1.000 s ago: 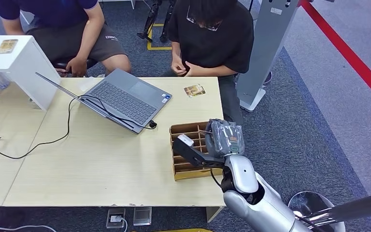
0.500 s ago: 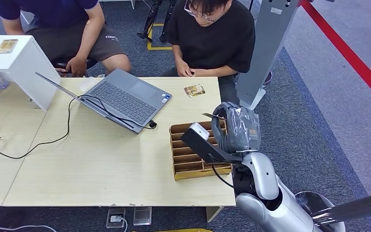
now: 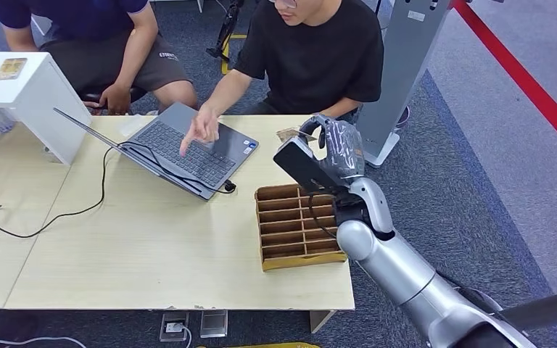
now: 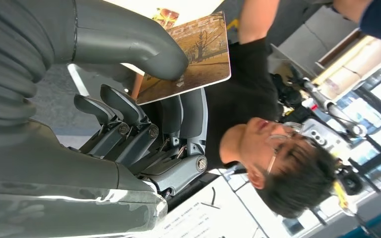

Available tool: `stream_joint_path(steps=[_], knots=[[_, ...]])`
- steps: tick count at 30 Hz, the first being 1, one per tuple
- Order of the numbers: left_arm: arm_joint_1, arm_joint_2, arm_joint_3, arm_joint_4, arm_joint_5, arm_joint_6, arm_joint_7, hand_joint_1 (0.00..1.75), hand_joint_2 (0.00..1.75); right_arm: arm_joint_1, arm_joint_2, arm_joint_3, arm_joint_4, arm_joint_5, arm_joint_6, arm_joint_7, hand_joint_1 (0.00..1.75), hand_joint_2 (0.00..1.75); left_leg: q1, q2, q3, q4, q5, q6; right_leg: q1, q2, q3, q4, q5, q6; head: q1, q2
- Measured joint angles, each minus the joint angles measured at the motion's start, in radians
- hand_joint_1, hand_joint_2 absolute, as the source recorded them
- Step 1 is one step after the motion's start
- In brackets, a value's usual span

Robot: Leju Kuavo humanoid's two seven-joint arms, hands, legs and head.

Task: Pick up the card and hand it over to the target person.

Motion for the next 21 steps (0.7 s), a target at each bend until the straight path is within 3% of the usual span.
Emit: stream_joint_path(steps=[6,21], knots=[[-0.004,-0.003,-0.003,0.000,0.004,-0.002,-0.002,0.00,0.00,-0.059,0.033,0.028,0.144,0.022,0.001,-0.008,1.75,1.75,0.000,-0.001,-0.001,0.000,0.000,0.000,0.000,-0.001,-0.001,0.000,0.000,0.000,0.000,0.000],[0.003,-0.008,0.008,0.001,0.022,-0.005,-0.017,0.00,0.00,-0.101,0.076,0.064,0.217,0.041,0.006,-0.025,1.75,1.75,0.000,-0.004,-0.002,0.001,0.000,0.000,0.000,-0.004,-0.002,0.001,-0.002,0.000,0.000,0.000]])
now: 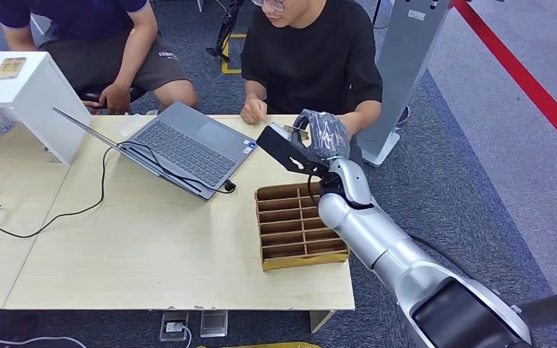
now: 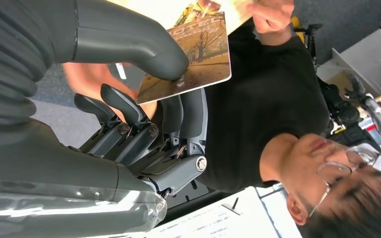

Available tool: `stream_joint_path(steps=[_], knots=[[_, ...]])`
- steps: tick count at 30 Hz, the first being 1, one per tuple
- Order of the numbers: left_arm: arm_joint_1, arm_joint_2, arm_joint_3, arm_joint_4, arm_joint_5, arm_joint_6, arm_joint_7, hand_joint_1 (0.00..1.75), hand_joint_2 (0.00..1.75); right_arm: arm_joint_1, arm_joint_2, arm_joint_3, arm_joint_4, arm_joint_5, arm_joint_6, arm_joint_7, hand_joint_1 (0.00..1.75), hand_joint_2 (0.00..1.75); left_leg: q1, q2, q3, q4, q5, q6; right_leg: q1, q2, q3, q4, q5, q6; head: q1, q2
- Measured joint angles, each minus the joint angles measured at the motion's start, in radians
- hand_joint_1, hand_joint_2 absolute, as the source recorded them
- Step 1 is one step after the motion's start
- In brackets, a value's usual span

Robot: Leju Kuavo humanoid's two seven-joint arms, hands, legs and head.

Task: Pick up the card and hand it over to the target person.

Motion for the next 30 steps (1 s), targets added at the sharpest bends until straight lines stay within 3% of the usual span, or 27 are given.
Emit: stream_joint_path(steps=[18,22,30], knots=[[0.003,0.002,0.014,0.000,0.023,-0.001,0.003,0.00,0.00,-0.010,0.036,0.025,0.033,-0.008,-0.004,-0.016,1.75,1.75,0.000,0.000,-0.001,0.000,0.000,0.000,0.000,0.000,-0.001,0.000,0.000,0.000,0.000,0.000],[0.004,0.005,0.009,-0.002,0.019,-0.019,-0.003,0.00,0.00,-0.010,0.037,0.027,0.045,-0.019,-0.010,-0.025,0.00,1.75,0.000,-0.002,-0.001,0.001,0.000,0.000,0.000,-0.001,0.000,0.001,-0.001,0.000,0.000,0.000],[0.004,0.003,0.011,-0.001,0.025,-0.004,-0.005,0.00,0.00,-0.009,0.032,0.030,0.047,-0.027,-0.017,-0.030,0.00,1.75,0.000,-0.002,-0.001,0.001,0.000,0.000,0.000,-0.002,0.000,0.000,0.000,0.000,0.000,0.000]])
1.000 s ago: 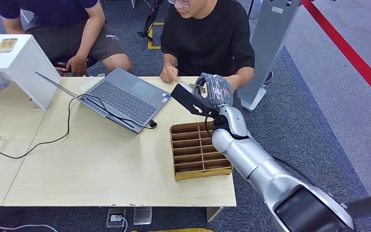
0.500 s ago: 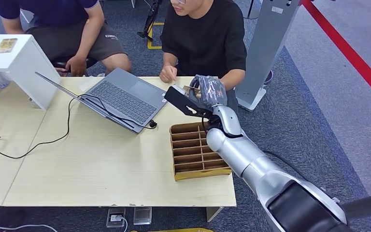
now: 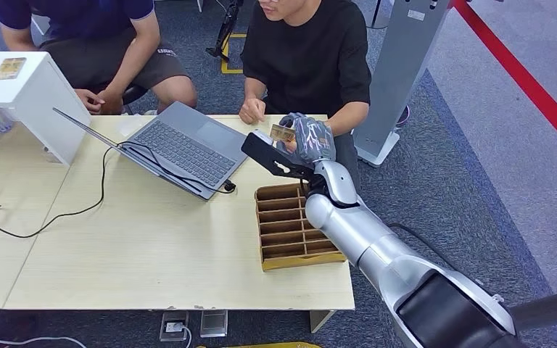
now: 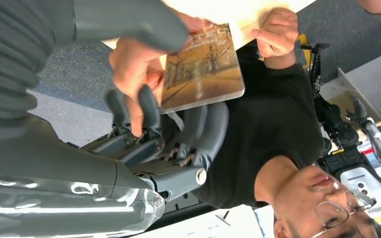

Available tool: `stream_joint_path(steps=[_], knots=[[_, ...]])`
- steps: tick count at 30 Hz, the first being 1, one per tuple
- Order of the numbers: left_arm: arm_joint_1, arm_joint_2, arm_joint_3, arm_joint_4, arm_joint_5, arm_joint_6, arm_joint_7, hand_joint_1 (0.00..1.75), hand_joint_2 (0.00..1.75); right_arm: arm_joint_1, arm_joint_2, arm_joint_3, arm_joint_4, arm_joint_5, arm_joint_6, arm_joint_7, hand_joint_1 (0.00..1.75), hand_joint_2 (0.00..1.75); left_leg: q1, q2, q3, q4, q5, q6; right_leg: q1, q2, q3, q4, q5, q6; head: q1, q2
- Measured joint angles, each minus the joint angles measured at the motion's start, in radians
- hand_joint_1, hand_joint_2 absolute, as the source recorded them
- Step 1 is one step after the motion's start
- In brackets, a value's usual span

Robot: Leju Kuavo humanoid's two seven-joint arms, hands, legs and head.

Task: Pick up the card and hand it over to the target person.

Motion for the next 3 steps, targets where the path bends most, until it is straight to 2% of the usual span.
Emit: stream_joint_path(steps=[3], knots=[[0.000,-0.001,-0.001,0.000,0.001,0.002,0.002,0.00,0.00,0.000,-0.002,0.002,-0.001,-0.002,-0.001,0.000,0.00,1.75,0.000,0.000,0.000,0.000,0.000,0.000,0.000,0.000,0.000,0.000,0.000,0.000,0.000,0.000]])
